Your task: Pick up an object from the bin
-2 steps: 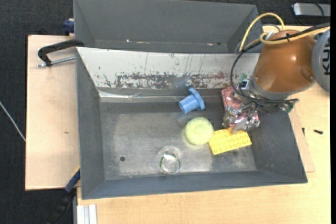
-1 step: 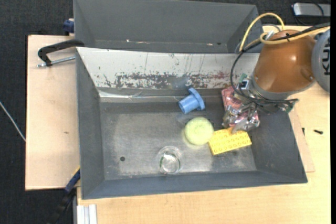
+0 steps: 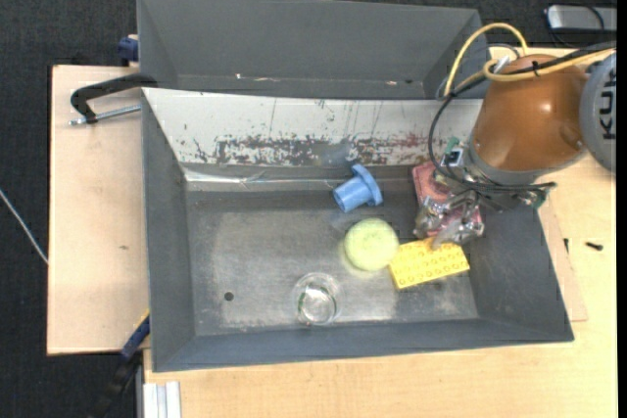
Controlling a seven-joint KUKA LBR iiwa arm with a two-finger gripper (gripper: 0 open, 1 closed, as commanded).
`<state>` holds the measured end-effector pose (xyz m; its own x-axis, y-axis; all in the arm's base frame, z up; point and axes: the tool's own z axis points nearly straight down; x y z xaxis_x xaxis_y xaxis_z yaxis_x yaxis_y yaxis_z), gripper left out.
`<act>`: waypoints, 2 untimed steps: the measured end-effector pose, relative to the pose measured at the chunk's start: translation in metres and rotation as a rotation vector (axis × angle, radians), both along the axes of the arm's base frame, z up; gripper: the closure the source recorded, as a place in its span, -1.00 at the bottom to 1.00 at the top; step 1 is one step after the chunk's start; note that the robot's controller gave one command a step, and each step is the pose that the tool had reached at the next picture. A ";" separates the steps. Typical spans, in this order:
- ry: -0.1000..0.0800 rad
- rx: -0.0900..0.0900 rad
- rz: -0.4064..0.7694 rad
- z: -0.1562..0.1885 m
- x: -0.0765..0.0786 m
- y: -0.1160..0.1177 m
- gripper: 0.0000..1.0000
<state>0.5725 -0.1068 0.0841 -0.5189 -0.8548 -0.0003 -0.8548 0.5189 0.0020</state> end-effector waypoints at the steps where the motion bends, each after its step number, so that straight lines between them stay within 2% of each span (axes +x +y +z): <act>1: -0.024 -0.004 0.005 0.001 -0.011 0.003 1.00; 2: -0.020 -0.003 0.008 0.000 -0.011 0.003 1.00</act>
Offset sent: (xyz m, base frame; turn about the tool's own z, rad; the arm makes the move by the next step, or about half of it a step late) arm -0.0039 -0.0001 -0.0141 -0.0171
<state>0.5615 -0.1042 0.0845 -0.5123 -0.8588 -0.0080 -0.8586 0.5123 -0.0168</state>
